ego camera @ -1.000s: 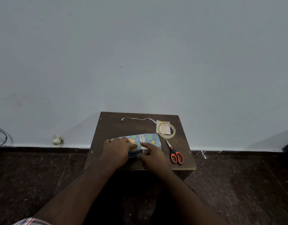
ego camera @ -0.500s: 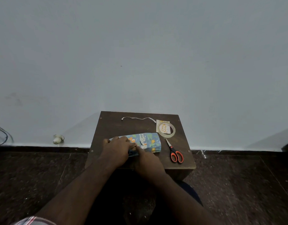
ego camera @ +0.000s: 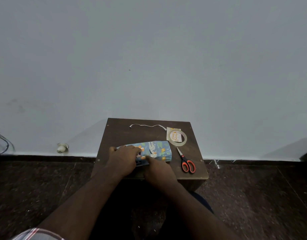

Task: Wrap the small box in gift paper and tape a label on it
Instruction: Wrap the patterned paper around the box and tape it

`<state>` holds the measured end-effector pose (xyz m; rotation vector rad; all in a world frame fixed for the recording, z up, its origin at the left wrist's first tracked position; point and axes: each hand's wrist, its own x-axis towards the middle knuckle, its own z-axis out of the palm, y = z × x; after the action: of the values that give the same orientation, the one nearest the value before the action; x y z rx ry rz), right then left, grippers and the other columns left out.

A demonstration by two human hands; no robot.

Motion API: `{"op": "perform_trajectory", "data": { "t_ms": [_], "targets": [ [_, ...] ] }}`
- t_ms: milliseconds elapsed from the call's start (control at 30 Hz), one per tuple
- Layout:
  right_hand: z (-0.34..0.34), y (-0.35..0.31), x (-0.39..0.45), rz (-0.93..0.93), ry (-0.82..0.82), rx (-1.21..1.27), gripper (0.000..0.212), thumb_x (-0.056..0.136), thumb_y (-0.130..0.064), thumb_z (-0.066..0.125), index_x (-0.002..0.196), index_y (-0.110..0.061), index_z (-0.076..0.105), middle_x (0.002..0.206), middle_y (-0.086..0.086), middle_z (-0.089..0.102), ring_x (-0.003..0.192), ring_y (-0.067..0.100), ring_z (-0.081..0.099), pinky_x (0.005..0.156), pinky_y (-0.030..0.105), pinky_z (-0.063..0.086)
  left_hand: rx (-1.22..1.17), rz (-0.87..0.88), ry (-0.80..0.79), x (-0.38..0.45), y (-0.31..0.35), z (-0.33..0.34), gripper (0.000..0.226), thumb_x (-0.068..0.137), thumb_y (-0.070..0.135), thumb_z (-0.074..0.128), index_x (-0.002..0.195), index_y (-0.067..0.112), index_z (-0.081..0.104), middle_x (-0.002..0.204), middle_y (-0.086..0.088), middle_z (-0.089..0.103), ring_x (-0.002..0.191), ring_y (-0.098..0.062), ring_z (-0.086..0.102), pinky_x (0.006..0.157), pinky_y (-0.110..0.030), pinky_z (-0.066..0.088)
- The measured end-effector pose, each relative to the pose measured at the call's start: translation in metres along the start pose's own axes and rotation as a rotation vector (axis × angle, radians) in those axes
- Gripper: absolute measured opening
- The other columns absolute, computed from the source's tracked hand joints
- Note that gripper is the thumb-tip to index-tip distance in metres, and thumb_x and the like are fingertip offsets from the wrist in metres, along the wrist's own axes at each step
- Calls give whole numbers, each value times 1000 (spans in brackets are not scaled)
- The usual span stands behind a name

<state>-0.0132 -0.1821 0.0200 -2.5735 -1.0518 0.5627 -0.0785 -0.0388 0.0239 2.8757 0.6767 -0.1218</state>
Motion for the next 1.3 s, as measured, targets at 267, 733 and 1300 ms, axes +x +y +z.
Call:
{"op": "perform_trajectory", "data": {
  "t_ms": [267, 733, 1300],
  "targets": [
    [7, 23, -11, 74, 92, 248, 45, 91, -23, 57, 136, -24, 56, 98, -3, 71, 88, 12, 66, 70, 23, 49, -47, 4, -40, 7, -6, 0, 55, 94, 31, 56, 147, 36, 43, 151, 10, 46, 139, -14, 42, 109, -40, 28],
    [17, 54, -4, 266, 103, 684, 24, 82, -21, 76, 104, -26, 68, 89, 1, 73, 83, 17, 72, 82, 39, 60, 69, 5, -35, 22, 7, 7, 97, 80, 57, 68, 157, 24, 19, 153, 4, 36, 132, -25, 34, 103, -43, 36],
    [-39, 15, -44, -25, 257, 1374, 58, 67, 0, 86, 116, -15, 59, 121, 4, 69, 113, 22, 68, 93, 46, 58, -546, 82, 452, -45, 12, -10, 89, 66, 37, 89, 140, 22, 41, 134, 7, 47, 122, -15, 47, 100, -32, 43]
  ]
}}
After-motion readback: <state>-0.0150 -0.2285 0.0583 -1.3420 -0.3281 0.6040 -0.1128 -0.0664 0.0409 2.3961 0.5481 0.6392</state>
